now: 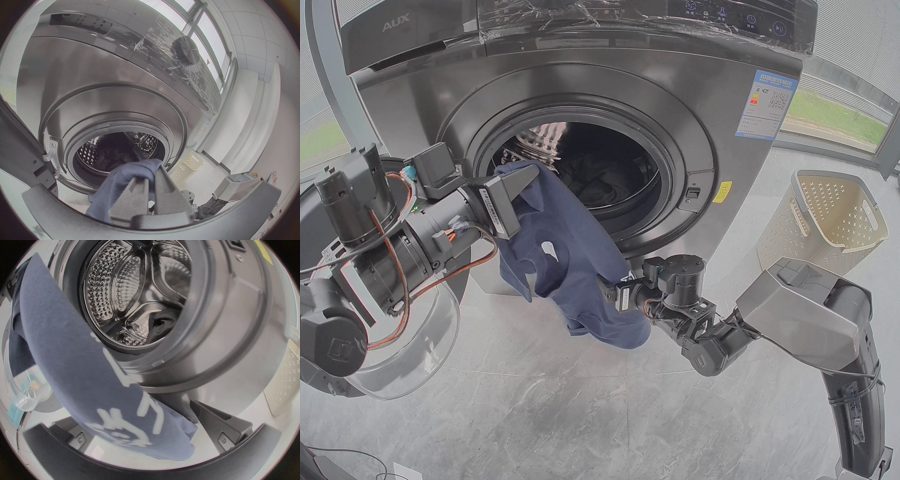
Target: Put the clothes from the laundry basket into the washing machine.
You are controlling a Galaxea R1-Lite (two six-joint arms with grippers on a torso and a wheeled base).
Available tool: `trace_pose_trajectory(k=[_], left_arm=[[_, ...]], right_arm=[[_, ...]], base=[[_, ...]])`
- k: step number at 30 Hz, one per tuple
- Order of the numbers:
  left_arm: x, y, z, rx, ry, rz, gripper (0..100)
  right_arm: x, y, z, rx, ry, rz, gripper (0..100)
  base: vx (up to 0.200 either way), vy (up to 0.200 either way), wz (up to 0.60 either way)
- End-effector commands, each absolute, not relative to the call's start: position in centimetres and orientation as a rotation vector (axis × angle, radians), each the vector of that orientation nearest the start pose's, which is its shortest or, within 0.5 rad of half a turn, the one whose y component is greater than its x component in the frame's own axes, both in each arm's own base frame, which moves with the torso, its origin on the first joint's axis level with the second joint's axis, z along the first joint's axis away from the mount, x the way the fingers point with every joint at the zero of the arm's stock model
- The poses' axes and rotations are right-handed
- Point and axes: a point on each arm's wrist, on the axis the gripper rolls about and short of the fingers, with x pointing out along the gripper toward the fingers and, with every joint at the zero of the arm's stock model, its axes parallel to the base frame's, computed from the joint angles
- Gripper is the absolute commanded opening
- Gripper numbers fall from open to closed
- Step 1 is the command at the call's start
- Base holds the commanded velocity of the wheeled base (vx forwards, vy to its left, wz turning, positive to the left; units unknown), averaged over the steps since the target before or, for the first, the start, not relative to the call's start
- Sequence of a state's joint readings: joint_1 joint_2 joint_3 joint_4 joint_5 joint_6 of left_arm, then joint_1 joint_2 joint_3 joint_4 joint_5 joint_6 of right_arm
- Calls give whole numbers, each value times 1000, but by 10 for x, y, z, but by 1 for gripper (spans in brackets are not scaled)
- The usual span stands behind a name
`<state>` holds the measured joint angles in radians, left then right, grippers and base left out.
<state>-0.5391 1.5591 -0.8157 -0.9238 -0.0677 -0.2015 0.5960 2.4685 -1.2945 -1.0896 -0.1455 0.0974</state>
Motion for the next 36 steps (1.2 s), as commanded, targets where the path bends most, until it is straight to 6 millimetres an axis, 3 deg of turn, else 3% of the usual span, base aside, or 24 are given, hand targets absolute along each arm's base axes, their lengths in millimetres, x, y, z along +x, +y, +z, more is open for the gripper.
trace_pose_trajectory(k=[1,5,7,9,13,18,26,30,36], left_arm=[[239,-140,260,-243,-133,-608,0],[242,-141,262,-246,-142,-608,0],[243,-141,263,-247,-145,-605,0],[247,-143,262,-246,-141,-603,0],[251,-145,260,-247,-139,-600,0],[253,-144,260,-246,-140,-580,0],[255,-145,259,-245,-134,-575,0],[256,-145,261,-247,-139,-572,0],[255,-145,263,-250,-147,-575,0]], right_arm=[[377,258,39,46,133,454,100],[343,258,31,11,159,517,100],[336,259,31,10,161,530,100],[310,262,34,5,171,611,100],[283,278,40,3,166,702,100],[265,304,48,13,144,796,100],[257,340,57,27,131,872,100],[266,355,52,25,145,882,100],[295,381,31,23,166,869,100]], base=[[0,0,0],[0,0,0],[0,0,0],[0,0,0],[0,0,0],[0,0,0],[0,0,0],[0,0,0],[0,0,0]])
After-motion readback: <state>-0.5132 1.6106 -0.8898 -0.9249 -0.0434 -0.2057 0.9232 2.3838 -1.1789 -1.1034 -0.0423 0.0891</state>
